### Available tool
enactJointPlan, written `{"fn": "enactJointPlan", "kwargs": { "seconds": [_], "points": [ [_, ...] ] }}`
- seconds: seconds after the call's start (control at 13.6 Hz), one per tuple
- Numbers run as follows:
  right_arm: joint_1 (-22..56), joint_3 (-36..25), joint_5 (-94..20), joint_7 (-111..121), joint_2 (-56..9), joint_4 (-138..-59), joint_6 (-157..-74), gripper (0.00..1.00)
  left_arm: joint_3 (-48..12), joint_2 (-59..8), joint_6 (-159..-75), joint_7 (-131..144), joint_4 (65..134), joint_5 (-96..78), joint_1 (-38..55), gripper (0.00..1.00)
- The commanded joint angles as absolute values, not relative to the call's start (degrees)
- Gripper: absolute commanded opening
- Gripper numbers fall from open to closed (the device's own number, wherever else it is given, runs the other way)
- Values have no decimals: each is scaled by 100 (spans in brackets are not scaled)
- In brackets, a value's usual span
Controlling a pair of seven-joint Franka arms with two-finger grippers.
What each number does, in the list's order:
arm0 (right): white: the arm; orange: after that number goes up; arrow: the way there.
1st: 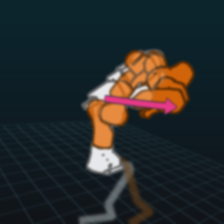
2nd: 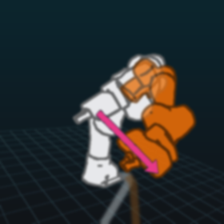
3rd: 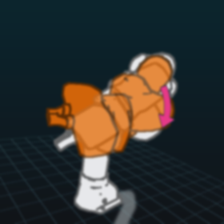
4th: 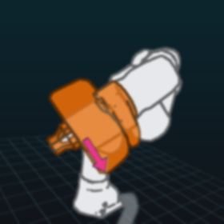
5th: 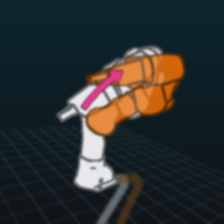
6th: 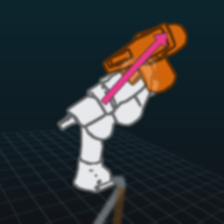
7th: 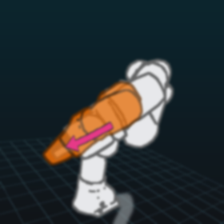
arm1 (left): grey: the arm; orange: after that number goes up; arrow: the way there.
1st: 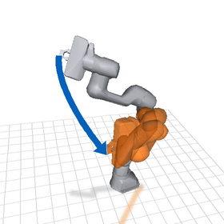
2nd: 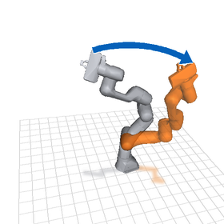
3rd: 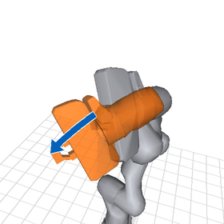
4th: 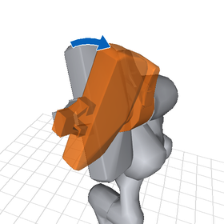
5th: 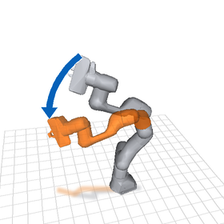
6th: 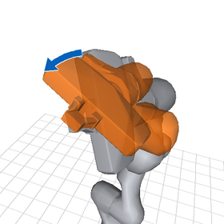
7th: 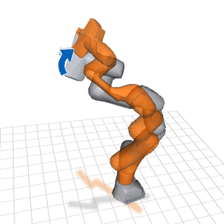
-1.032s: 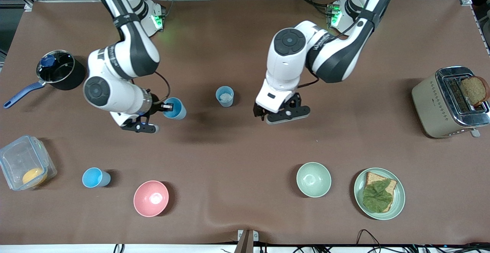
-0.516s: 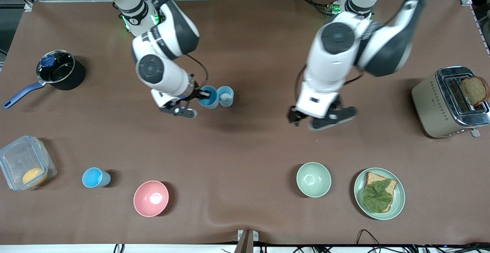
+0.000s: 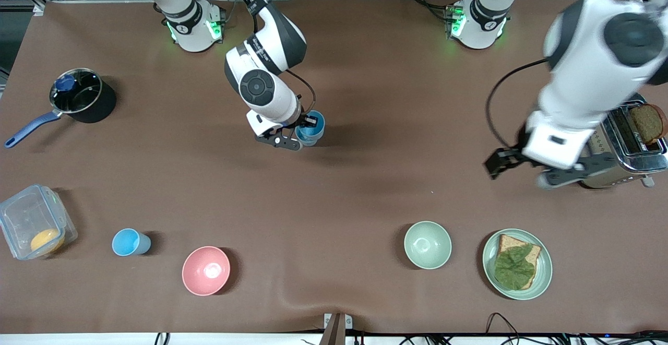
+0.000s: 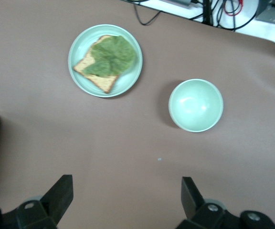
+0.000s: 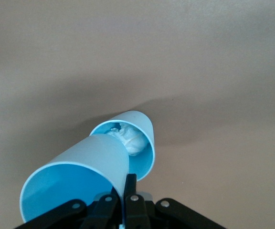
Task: Stack blue cups with both arms
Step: 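Lower the held cup into the placed cup and open the right gripper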
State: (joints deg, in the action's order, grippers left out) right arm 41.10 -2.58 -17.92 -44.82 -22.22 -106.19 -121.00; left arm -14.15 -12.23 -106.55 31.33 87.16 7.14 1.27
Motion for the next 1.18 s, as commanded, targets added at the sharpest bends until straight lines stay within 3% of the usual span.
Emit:
{"fn": "enactJointPlan", "kwargs": {
  "seconds": [0.0, 0.52, 0.66, 0.74, 0.81, 0.88, 1.11],
  "points": [
    [4026, -334, -1837, -4500, -2039, -10652, -11761, 0, -1477, -862, -10328, 2506, 8807, 257, -297, 100],
    [4043, -343, -1828, -4518, -2057, -10670, -11769, 0, -1134, -457, -9898, 1143, 8903, 211, -457, 100],
    [4096, -334, -1802, -4526, -2109, -10679, -11769, 31, -1186, -335, -9704, 1142, 9043, 211, -483, 100],
    [4131, -334, -1750, -4535, -2127, -10679, -11769, 55, -1187, -299, -9703, 1143, 9070, 211, -483, 100],
    [4140, -334, -1732, -4535, -2127, -10679, -11760, 71, -1187, -264, -9694, 1143, 9079, 211, -475, 100],
    [4140, -334, -1723, -4535, -2127, -10679, -11760, 97, -1178, -203, -9677, 1143, 9097, 211, -449, 100],
    [3991, -378, -1365, -4457, -2040, -10670, -11672, 100, -1090, -184, -9703, 1055, 8992, 211, -422, 100]
  ]
}}
